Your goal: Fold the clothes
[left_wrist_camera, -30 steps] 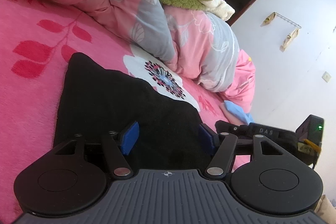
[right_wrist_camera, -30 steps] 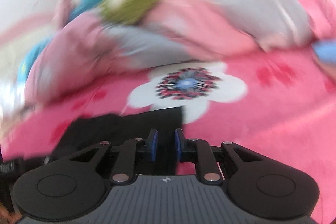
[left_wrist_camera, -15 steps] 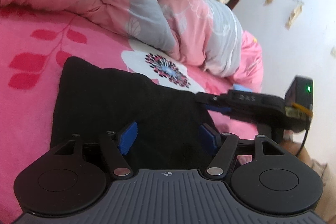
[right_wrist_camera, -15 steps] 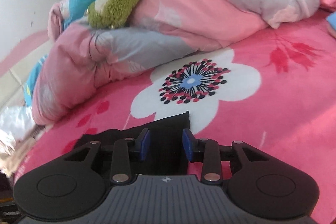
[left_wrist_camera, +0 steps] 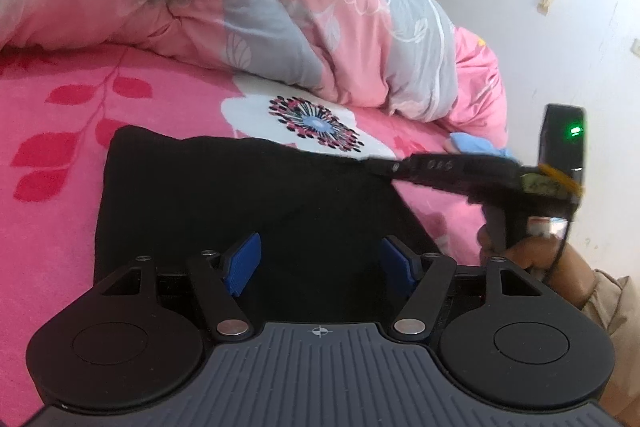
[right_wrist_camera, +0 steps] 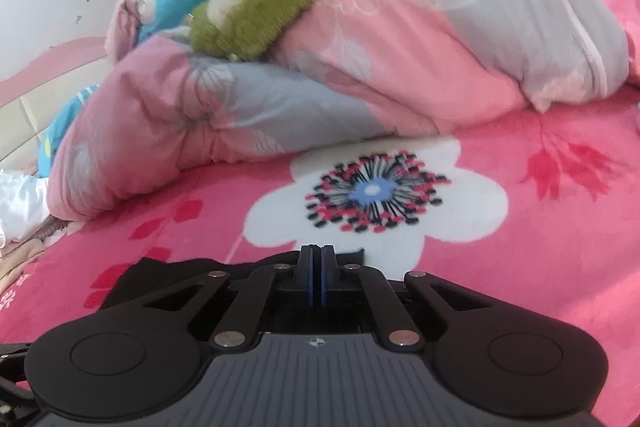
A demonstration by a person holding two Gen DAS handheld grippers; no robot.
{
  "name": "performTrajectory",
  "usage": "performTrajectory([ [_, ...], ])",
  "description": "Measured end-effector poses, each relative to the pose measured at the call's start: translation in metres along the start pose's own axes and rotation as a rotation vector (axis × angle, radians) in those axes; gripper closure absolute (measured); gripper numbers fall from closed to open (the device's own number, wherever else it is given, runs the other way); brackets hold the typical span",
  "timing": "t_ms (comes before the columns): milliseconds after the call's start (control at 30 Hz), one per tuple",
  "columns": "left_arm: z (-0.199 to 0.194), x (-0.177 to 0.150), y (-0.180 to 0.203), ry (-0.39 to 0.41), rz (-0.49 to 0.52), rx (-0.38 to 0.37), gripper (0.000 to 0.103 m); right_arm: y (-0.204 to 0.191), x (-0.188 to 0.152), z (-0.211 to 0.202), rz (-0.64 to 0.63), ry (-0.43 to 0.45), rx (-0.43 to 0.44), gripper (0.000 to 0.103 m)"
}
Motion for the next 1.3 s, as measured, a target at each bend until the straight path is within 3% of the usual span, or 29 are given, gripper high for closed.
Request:
performTrajectory([
  [133,-0.001,0.000,0.002,0.002,0.010,0.006,0.036,0.017,-0.015,0.009,0.100,-0.022,0.015,0.098],
  [233,-0.001,0.001,0.003,0.001,0.018,0.014,0.036,0.026,-0.014,-0.018,0.151,0.022,-0.036,0.092],
  [367,0.001,0.001,0.009,-0.007,0.051,0.040,0.036,0.017,-0.025,-0.067,0.133,0.034,-0.028,0.089],
  [500,0.001,0.002,0.018,-0.019,0.098,0.055,0.036,-0.012,-0.047,-0.097,0.065,0.008,0.000,0.074],
  [700,0.007,-0.005,0.034,-0.042,0.208,0.075,0.036,-0.051,-0.079,-0.134,-0.023,-0.032,0.034,0.075],
  [733,0.009,-0.007,0.036,-0.050,0.228,0.079,0.036,-0.053,-0.085,-0.131,-0.017,-0.037,0.035,0.077],
  [800,0.011,-0.011,0.038,-0.056,0.258,0.090,0.036,-0.053,-0.092,-0.130,0.006,-0.023,0.034,0.096],
  [867,0.013,-0.015,0.040,-0.058,0.283,0.100,0.036,-0.052,-0.094,-0.137,0.046,0.025,0.021,0.102],
  [1067,0.008,-0.011,0.040,-0.053,0.287,0.114,0.036,-0.024,-0.117,-0.136,0.304,0.041,0.069,0.101],
  [1200,-0.024,0.000,0.041,-0.033,0.272,0.135,0.036,-0.035,-0.099,-0.166,0.245,0.098,0.084,0.099],
  [1300,-0.052,0.003,0.033,-0.048,0.226,0.145,0.036,-0.058,-0.105,-0.164,0.127,0.012,0.115,0.098],
])
Point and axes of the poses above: each gripper's, at about its wrist camera, not at the fingertips, and z roughly the way its jaws point, y to its right, x to its top, the point moved 5 cm from there along z, roughly the way its jaws point, and after that the axes turned 14 degrees about -z, right-handed, at the moved point
